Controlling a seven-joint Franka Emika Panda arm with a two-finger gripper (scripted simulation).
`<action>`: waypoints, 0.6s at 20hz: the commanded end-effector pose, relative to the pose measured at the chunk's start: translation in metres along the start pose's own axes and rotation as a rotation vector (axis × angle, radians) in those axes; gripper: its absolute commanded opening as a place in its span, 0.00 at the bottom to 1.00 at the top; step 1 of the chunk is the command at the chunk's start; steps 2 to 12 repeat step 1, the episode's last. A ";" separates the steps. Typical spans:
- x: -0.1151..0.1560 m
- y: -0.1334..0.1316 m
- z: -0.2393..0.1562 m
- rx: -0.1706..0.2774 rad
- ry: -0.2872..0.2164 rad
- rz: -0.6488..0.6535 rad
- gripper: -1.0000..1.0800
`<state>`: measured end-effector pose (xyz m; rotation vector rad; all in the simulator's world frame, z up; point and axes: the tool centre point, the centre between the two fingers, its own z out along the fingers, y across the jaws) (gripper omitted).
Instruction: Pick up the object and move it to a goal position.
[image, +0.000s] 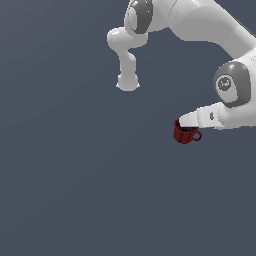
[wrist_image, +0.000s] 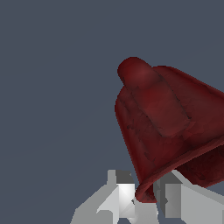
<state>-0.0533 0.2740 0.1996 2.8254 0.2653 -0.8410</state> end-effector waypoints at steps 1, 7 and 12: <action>0.000 0.000 -0.003 0.001 0.002 0.001 0.00; 0.000 0.000 -0.003 0.001 0.002 0.001 0.00; 0.000 0.000 -0.003 0.001 0.002 0.001 0.00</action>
